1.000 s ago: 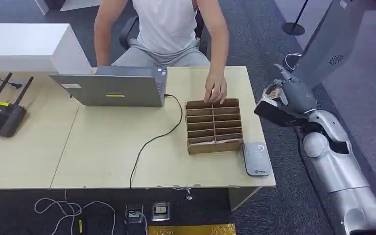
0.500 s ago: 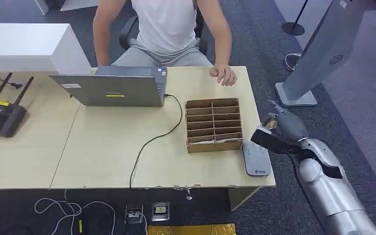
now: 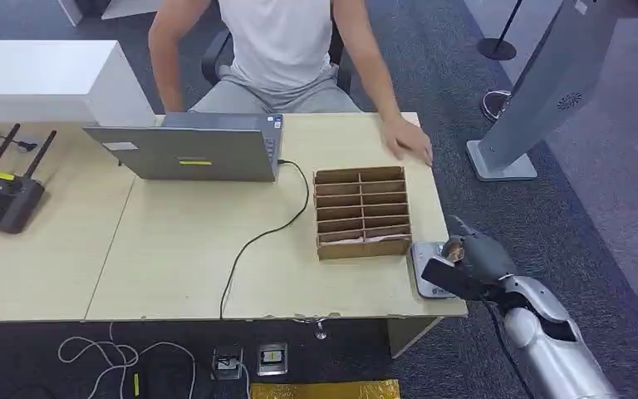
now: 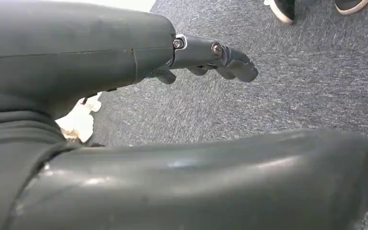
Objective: Pass the card to the sensor for recognition and then transmit it.
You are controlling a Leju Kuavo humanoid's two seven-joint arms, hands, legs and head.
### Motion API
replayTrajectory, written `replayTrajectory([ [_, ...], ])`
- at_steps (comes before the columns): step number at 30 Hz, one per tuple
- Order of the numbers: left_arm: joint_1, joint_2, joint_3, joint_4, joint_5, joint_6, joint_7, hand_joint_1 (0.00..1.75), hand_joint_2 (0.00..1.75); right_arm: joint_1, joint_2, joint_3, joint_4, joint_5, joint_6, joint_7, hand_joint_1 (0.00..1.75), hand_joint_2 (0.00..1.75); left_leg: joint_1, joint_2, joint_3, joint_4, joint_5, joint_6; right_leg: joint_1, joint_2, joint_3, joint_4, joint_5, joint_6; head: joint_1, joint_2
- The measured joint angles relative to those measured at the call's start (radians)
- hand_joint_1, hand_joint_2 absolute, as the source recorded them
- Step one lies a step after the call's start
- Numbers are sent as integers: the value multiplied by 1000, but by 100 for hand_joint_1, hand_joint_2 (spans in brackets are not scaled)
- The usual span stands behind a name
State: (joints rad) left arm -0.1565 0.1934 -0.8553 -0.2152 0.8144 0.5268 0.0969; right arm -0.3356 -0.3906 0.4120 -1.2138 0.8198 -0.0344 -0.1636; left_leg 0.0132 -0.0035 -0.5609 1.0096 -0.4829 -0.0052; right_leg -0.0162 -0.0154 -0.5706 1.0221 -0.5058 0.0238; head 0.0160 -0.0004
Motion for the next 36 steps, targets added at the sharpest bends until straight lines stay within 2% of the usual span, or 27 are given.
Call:
replayTrajectory([
  [13,0,-9,0,0,5,9,-10,0,0,13,1,10,-13,-5,5,9,175,175,0,0,0,0,0,0,0,0,0,0,0,0,0,0],
  [22,0,-16,0,0,2,4,-14,0,0,34,2,12,-4,-17,-38,11,175,175,0,0,0,0,0,0,0,0,0,0,0,0,0,0],
  [36,0,1,0,0,3,-18,-15,0,0,37,0,12,49,8,-80,3,175,175,0,1,4,0,0,0,0,0,4,-1,0,0,0,0],
])
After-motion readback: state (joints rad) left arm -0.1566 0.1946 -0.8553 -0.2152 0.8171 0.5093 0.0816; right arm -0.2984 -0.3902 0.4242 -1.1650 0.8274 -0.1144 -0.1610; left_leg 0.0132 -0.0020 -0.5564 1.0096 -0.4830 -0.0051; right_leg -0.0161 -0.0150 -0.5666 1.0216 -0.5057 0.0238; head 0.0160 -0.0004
